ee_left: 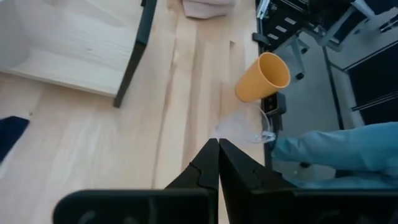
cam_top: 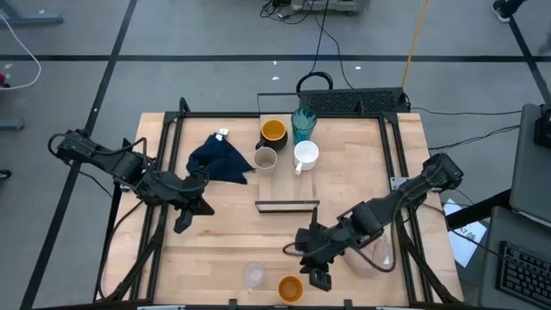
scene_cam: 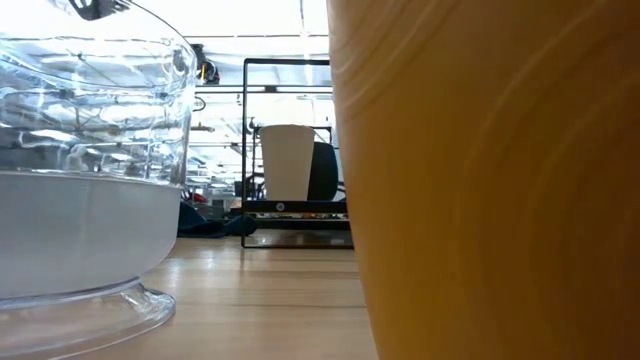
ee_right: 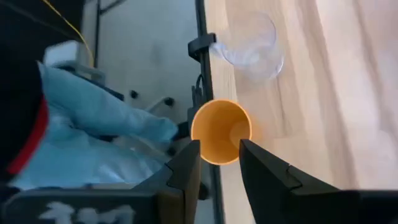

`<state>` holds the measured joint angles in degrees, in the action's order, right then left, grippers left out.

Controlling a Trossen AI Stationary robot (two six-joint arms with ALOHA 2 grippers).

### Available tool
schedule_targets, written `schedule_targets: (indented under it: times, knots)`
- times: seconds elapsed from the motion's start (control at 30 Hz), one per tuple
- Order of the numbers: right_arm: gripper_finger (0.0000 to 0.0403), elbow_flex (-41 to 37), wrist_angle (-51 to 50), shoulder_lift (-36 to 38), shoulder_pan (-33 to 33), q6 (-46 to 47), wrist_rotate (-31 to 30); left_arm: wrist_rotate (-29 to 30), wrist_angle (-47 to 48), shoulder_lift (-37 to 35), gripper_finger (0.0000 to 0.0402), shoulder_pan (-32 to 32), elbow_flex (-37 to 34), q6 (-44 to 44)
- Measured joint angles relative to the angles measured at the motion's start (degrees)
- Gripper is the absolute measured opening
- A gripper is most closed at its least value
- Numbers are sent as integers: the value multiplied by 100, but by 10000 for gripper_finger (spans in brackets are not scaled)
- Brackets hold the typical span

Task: Stack small to large cups/mugs on shelf
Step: Put the yellow cup on the shelf

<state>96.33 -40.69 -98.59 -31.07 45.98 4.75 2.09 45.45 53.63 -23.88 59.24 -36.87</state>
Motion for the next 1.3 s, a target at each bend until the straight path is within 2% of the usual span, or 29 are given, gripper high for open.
schedule_targets:
  times: [0.13, 0.3, 0.4, 0.6, 0.73, 0.97, 1.3]
  knots:
    - [81, 1048, -1192, -532, -137, -497, -113, 75, 32, 0, 10, 40, 0, 84]
    - [83, 1515, -1475, -1165, -184, -736, 849, 96, 173, 0, 10, 95, 0, 141]
    - [98, 1546, -1471, -1223, -85, -621, 1062, 98, 163, 0, 10, 120, -1, 176]
    - [143, 1550, -1453, -1215, 139, -649, 1047, 150, 154, 0, 10, 142, -1, 191]
    - [166, 1390, -1215, -1205, 260, -1042, 1047, 150, 155, 0, 10, 142, -2, 167]
    - [171, 803, -374, -1211, 381, -783, 1057, 144, 155, 0, 10, 135, -2, 165]
    - [165, 310, -38, -1206, 361, -697, 1155, 99, 153, 0, 10, 135, -2, 189]
